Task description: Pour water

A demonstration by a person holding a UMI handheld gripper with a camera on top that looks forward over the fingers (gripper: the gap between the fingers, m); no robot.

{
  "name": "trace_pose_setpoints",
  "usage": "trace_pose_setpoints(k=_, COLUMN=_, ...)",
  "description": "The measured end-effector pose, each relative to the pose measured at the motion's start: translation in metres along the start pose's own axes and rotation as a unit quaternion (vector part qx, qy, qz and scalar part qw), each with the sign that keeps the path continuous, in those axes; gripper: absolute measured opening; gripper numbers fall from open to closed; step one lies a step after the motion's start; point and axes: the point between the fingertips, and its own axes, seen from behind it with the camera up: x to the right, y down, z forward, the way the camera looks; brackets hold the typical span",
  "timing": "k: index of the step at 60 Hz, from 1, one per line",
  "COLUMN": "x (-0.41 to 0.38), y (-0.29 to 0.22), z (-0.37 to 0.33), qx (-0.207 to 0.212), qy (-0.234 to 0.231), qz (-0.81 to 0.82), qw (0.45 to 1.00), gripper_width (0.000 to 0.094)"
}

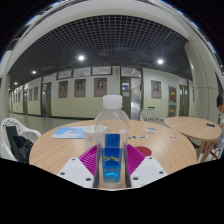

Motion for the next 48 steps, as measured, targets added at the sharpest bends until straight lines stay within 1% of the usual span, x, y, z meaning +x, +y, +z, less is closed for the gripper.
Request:
trace_pose_setpoints(k=3, x=0.003, y=-0.001, z=0.003, qx=0.002, qy=-0.001, qz=-0.002, qw=1.0, gripper_width=0.0317)
trace_pose_setpoints(k=8, x=0.0, y=-0.003, z=-0.004, qx=0.006, qy=-0.007, qz=-0.008, qw=1.0, gripper_width=0.0301)
trace_pose_setpoints(k=13, x=0.006, y=-0.006, z=0.001, qx=-0.007, qy=-0.01, qz=-0.025, qw=1.0, gripper_width=0.0299)
trace_pose_setpoints(k=16, x=0.018, y=-0.011, z=0.009, qx=-0.004, qy=0.008, qz=-0.067, qw=0.998, gripper_width=0.0299)
trace_pose_setpoints(k=17, x=0.005, y=-0.012, z=0.023, qx=0.0, qy=0.02, qz=-0.084, qw=0.996, gripper_width=0.0299)
trace_pose_setpoints(k=19, x=0.016, y=-0.022, z=0.029, qx=0.003, qy=0.039, qz=-0.135, qw=0.99, gripper_width=0.0301)
trace_pose_setpoints(k=23, x=0.068, y=-0.039, z=0.038, qx=-0.002, qy=0.084, qz=-0.276, qw=0.957, gripper_width=0.0299)
trace_pose_setpoints(k=24, x=0.058, y=-0.038, z=0.053, qx=-0.005, qy=0.102, qz=-0.31, qw=0.945, gripper_width=0.0299)
trace_pose_setpoints(k=25, x=0.084, y=-0.043, z=0.047, qx=-0.012, qy=0.107, qz=-0.347, qw=0.932, gripper_width=0.0299)
trace_pose_setpoints(k=26, x=0.082, y=-0.051, z=0.05, qx=-0.019, qy=0.111, qz=-0.383, qw=0.917, gripper_width=0.0299)
trace_pose_setpoints(k=27, x=0.1, y=-0.067, z=0.048, qx=-0.023, qy=0.114, qz=-0.419, qw=0.901, gripper_width=0.0298)
trace_pose_setpoints(k=29, x=0.106, y=-0.076, z=0.057, qx=-0.027, qy=0.121, qz=-0.487, qw=0.864, gripper_width=0.0298)
trace_pose_setpoints(k=30, x=0.094, y=-0.067, z=0.068, qx=-0.029, qy=0.133, qz=-0.521, qw=0.843, gripper_width=0.0297)
trace_pose_setpoints(k=33, x=0.092, y=-0.082, z=0.082, qx=-0.032, qy=0.146, qz=-0.627, qw=0.764, gripper_width=0.0296)
trace_pose_setpoints(k=34, x=0.095, y=-0.096, z=0.077, qx=-0.027, qy=0.151, qz=-0.657, qw=0.738, gripper_width=0.0297)
trace_pose_setpoints(k=36, x=0.092, y=-0.103, z=0.085, qx=-0.024, qy=0.16, qz=-0.715, qw=0.68, gripper_width=0.0297)
trace_pose_setpoints(k=40, x=0.077, y=-0.122, z=0.088, qx=-0.017, qy=0.157, qz=-0.79, qw=0.592, gripper_width=0.0296)
trace_pose_setpoints(k=45, x=0.063, y=-0.141, z=0.089, qx=-0.013, qy=0.157, qz=-0.846, qw=0.509, gripper_width=0.0296)
trace_pose_setpoints(k=48, x=0.054, y=-0.156, z=0.073, qx=-0.01, qy=0.154, qz=-0.878, qw=0.452, gripper_width=0.0296)
